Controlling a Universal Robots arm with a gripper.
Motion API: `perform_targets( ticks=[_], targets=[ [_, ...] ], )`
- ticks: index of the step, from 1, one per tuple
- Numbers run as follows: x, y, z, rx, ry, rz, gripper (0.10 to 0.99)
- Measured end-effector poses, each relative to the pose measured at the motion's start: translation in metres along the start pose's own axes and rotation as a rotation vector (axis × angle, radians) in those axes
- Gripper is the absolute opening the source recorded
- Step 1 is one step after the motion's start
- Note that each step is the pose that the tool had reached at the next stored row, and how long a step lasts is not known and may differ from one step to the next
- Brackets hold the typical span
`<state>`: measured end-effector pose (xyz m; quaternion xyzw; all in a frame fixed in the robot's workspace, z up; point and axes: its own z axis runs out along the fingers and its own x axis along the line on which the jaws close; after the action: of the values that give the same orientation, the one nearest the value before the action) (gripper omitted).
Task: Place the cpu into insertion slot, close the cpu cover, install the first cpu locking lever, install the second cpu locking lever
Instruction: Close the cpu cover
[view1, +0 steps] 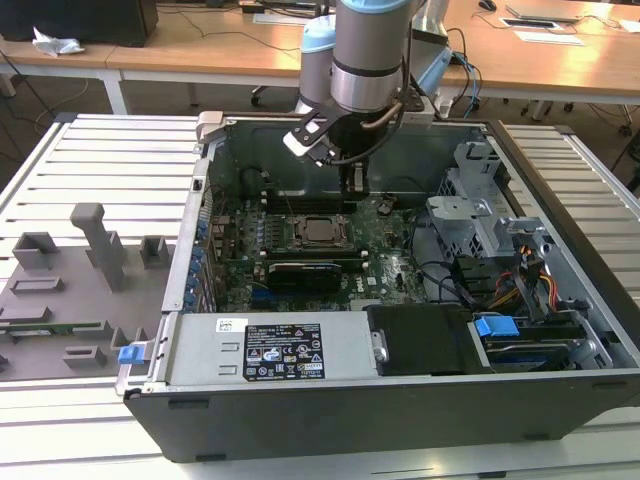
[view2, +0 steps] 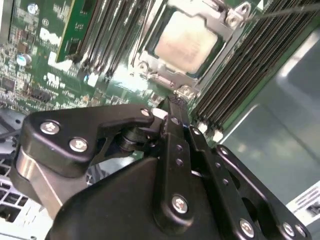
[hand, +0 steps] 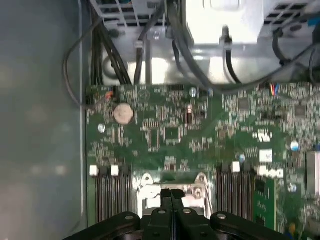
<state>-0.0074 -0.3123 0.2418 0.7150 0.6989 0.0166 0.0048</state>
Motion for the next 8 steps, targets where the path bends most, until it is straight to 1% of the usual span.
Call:
perform_targets(
  ticks=[2, 3, 8],
  targets=[
    [-0.0002, -0.0068, 0.0007, 0.000, 0.0000, 0.000, 0.106],
    [-0.0003, -0.0116, 0.0017, 0.000, 0.0000, 0.000, 0.106],
    [-0.0014, -0.0233, 0.0059, 0.000, -0.0006, 0.000, 0.106]
  ],
)
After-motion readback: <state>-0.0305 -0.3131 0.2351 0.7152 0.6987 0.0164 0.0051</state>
